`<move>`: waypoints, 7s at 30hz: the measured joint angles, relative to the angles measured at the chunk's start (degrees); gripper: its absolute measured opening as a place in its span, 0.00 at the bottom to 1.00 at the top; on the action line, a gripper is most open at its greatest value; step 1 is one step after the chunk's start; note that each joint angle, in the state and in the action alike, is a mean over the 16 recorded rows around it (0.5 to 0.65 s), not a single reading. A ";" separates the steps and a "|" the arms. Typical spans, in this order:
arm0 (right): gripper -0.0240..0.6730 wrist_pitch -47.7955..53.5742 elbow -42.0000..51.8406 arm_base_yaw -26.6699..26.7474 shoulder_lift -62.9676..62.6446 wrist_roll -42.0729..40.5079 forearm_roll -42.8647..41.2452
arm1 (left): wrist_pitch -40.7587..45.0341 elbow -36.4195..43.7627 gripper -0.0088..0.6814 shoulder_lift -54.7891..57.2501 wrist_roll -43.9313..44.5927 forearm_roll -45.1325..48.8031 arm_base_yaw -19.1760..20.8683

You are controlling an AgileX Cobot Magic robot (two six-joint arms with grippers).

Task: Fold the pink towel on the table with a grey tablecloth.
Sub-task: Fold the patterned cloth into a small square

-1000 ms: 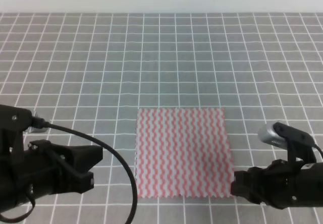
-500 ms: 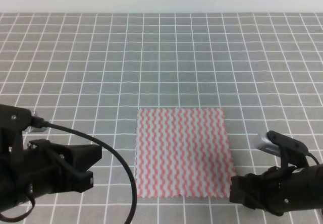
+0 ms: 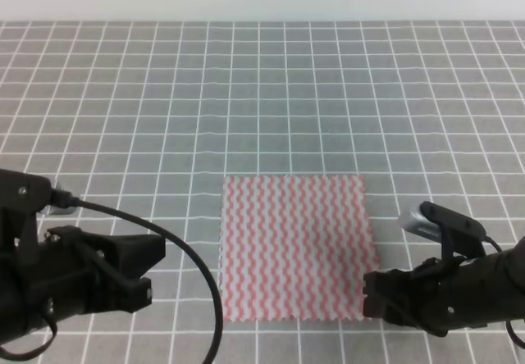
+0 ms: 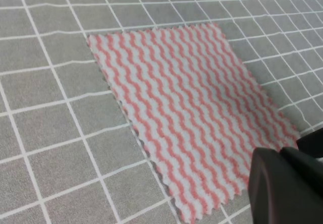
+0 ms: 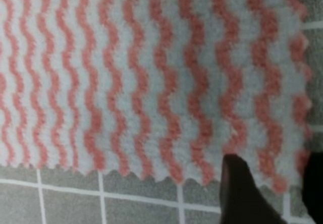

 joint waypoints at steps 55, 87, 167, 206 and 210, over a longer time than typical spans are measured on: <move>0.01 -3.23 -11.44 -0.06 0.79 0.07 -0.39 | 5.10 -3.06 0.01 8.18 24.02 -1.37 -4.95; 0.01 -5.03 -13.49 -0.08 2.89 0.05 -0.40 | -5.64 -6.68 0.61 22.57 41.86 0.02 -15.04; 0.01 -4.62 -13.54 -0.07 3.04 -0.58 -0.44 | -10.40 -8.61 0.05 32.49 64.17 -4.34 -14.90; 0.01 -8.01 -13.57 -0.05 3.24 -0.01 -0.33 | -20.60 -15.92 0.01 32.70 61.53 -11.94 -14.91; 0.01 -8.37 -13.59 -0.04 3.33 0.00 -0.29 | -20.42 -17.11 0.01 33.19 61.38 -11.93 -14.91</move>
